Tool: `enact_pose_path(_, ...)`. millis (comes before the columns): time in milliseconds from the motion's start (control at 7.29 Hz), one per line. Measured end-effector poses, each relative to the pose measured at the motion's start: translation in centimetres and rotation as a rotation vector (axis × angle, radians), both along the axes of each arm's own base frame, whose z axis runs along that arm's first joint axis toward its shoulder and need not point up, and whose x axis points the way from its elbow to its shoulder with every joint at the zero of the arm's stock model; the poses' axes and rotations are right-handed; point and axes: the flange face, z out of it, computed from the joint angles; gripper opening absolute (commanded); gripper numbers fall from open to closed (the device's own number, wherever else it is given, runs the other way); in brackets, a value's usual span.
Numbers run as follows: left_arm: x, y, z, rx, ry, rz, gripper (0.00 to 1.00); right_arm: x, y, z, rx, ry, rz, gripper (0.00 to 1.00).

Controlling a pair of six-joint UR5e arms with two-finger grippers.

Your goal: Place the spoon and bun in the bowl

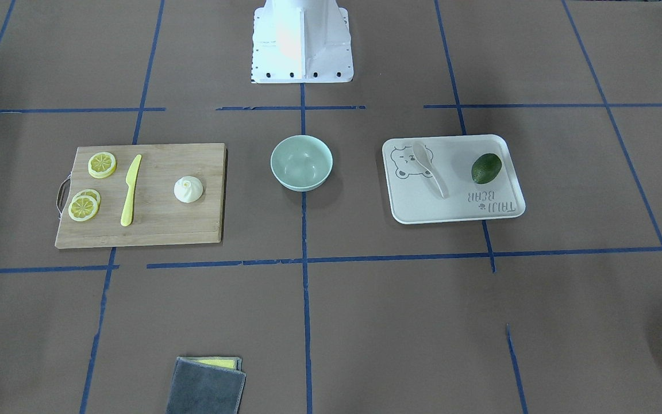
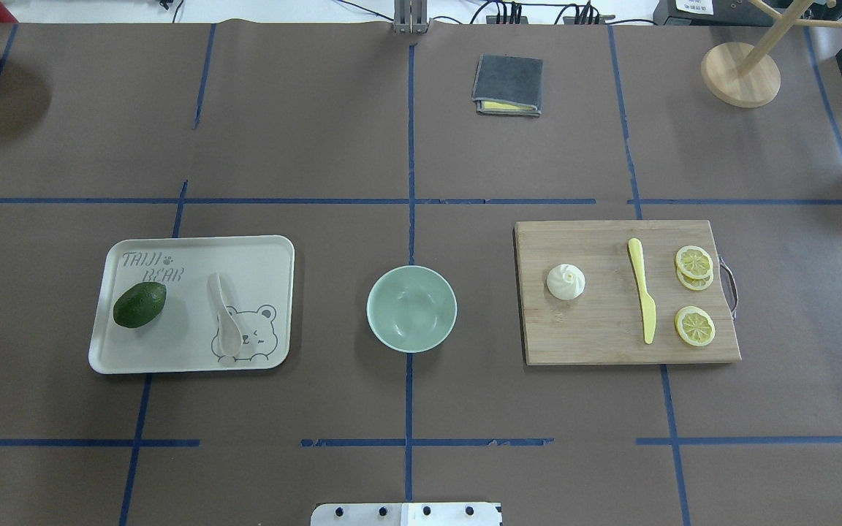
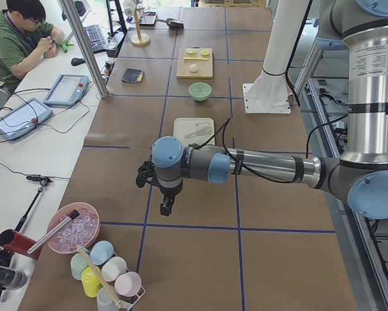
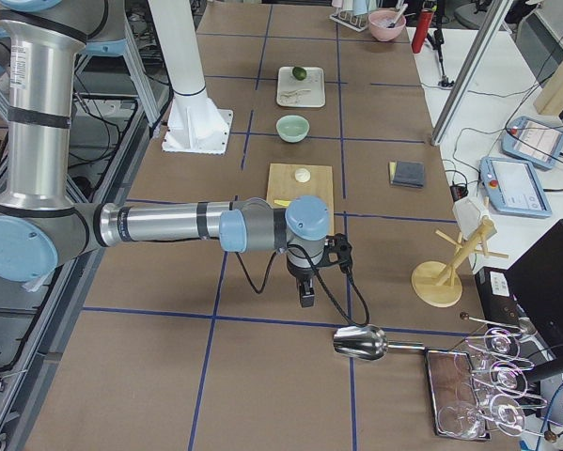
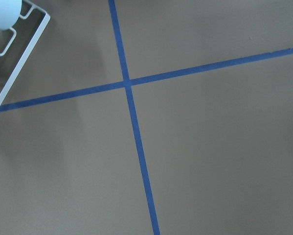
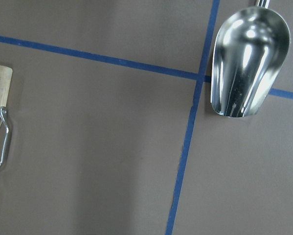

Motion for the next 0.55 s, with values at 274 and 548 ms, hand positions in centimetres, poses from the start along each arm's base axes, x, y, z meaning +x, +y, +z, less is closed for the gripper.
enact_pose_path(274,0.2,-2.2,-3.3,0.174,0.01,0.0,1.0,0.0,-1.3,-2.4,0.147,0.001,0.005,1.0)
enact_pose_path(548,0.4,-4.8,-7.8,0.4,0.024,-0.001,1.0,-0.2,-4.1,-4.4,0.151,-0.024,0.088,1.0)
